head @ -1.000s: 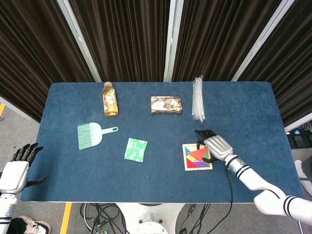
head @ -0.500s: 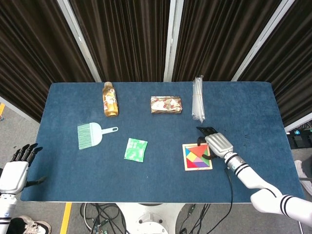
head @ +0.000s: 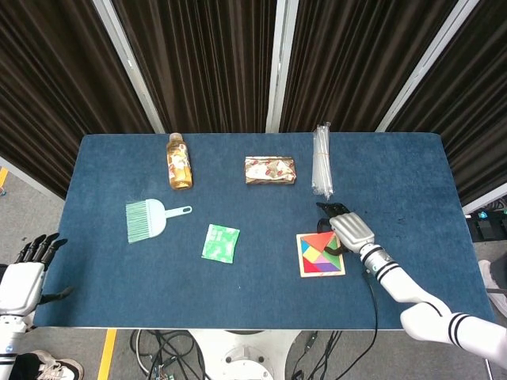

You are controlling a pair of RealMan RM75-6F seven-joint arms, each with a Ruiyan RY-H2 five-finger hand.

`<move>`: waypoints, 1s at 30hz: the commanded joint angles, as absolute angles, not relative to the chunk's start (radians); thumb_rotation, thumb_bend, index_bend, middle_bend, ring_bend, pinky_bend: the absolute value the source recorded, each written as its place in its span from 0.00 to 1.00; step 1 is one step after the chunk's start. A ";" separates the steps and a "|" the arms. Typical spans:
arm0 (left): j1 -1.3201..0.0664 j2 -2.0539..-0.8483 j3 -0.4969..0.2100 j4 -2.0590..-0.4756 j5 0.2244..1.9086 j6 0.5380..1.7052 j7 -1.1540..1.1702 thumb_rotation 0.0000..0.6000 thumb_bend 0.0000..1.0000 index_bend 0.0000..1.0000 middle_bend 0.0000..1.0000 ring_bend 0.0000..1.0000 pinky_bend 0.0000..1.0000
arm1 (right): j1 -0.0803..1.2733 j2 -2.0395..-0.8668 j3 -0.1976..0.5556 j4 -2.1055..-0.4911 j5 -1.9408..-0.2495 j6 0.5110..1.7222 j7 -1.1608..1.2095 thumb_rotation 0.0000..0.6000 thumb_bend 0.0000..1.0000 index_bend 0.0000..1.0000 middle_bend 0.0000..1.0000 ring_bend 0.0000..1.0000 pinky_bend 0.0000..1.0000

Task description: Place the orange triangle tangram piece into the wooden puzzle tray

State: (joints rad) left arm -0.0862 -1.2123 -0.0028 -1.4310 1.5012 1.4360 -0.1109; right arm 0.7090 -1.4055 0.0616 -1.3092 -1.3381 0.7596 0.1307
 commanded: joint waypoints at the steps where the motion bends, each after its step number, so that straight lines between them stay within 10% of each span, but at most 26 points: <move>1: -0.086 -1.212 -0.002 -1.429 1.501 1.434 -0.112 1.00 0.00 0.16 0.08 0.02 0.12 | 0.711 -1.404 0.063 -1.313 -1.335 0.756 0.124 1.00 0.14 0.51 0.00 0.00 0.00; 30: -0.087 -1.213 -0.003 -1.427 1.504 1.435 -0.118 1.00 0.00 0.16 0.08 0.02 0.12 | 0.689 -1.383 0.069 -1.355 -1.307 0.779 0.062 1.00 0.11 0.47 0.02 0.00 0.00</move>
State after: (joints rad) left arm -0.0873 -1.2129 -0.0030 -1.4267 1.5042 1.4355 -0.1177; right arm 0.6931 -1.3785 0.0662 -1.3564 -1.3111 0.7719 0.0675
